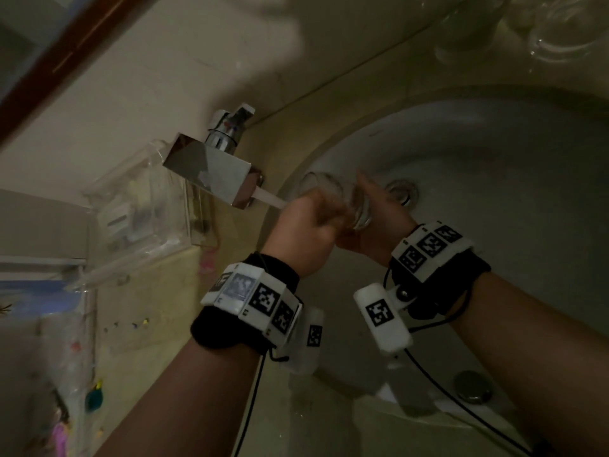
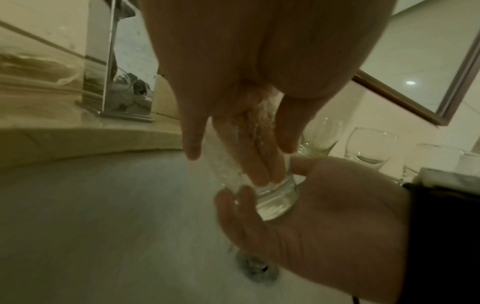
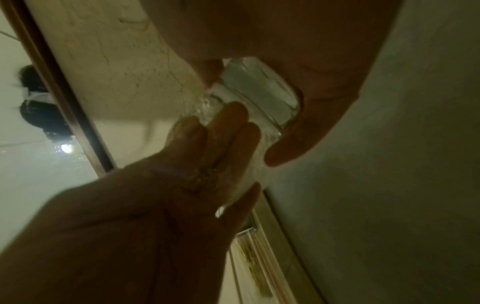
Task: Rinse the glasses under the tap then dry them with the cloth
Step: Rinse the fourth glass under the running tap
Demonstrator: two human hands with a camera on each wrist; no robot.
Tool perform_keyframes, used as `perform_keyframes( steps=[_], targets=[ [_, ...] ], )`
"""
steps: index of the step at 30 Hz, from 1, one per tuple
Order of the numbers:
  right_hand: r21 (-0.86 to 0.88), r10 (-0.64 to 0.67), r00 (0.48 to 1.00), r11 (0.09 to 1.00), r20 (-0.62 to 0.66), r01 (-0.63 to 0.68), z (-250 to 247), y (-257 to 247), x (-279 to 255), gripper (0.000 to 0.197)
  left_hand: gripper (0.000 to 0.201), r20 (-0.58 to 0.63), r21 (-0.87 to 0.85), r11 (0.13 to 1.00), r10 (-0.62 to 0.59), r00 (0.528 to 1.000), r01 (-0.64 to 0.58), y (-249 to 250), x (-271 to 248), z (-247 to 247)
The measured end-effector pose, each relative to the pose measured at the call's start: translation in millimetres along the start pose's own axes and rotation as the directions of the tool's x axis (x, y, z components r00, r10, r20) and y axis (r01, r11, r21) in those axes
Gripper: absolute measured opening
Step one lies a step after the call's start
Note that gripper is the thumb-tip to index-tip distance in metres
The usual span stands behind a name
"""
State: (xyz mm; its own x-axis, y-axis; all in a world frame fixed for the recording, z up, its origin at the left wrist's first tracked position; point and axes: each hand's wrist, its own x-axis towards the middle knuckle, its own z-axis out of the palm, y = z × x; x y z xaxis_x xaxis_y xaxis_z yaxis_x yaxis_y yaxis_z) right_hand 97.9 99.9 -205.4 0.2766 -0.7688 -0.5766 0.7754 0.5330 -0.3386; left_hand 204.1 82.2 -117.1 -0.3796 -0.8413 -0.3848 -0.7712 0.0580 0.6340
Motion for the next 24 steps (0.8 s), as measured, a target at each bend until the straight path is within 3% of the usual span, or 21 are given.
perform_keyframes(
  steps=[2, 5, 8, 10, 13, 14, 16, 19, 24],
  targets=[
    [0.058, -0.012, 0.999, 0.998, 0.033, 0.010, 5, -4, -7, 0.057, 0.015, -0.061, -0.041, 0.999, -0.020, 0.998, 0.018, -1, 0, 0],
    [0.077, -0.075, 0.997, 0.994, 0.036, 0.072, 5, -2, -11, 0.072, 0.019, -0.172, -0.033, 0.999, -0.012, 0.985, 0.006, -3, -1, 2],
    [-0.007, -0.101, 0.995, 0.995, -0.009, 0.101, 6, -2, -6, 0.053, 0.015, -0.121, 0.034, 0.999, 0.011, 0.993, -0.006, -2, -1, 1],
    [-0.046, -0.088, 0.994, 0.995, -0.067, 0.085, 7, -4, -5, 0.053, 0.005, -0.048, 0.109, 0.994, 0.018, 0.999, -0.013, -2, -1, 1],
    [0.004, -0.073, 0.996, 0.997, -0.050, 0.073, 4, -3, -2, 0.069, 0.010, -0.058, 0.085, 0.996, 0.002, 0.998, 0.003, -3, 1, 0],
    [-0.006, -0.067, 0.997, 0.998, -0.029, 0.067, 1, 0, 2, 0.082, 0.014, -0.088, 0.061, 0.998, -0.009, 0.996, 0.014, -3, 1, 0],
    [-0.112, -0.091, 0.994, 0.990, -0.068, 0.083, 0, 1, -1, 0.101, 0.021, -0.165, 0.035, 0.999, -0.013, 0.986, 0.019, -3, 1, 0],
    [-0.085, -0.120, 0.991, 0.990, -0.057, 0.115, 3, -3, -2, 0.053, 0.023, -0.227, 0.018, 1.000, 0.011, 0.974, -0.007, -1, 0, 0],
    [-0.002, -0.025, 0.999, 1.000, -0.023, 0.025, -5, -3, 4, 0.057, 0.006, 0.004, 0.092, 0.996, 0.019, 1.000, -0.019, 0, 0, 3]
  ],
)
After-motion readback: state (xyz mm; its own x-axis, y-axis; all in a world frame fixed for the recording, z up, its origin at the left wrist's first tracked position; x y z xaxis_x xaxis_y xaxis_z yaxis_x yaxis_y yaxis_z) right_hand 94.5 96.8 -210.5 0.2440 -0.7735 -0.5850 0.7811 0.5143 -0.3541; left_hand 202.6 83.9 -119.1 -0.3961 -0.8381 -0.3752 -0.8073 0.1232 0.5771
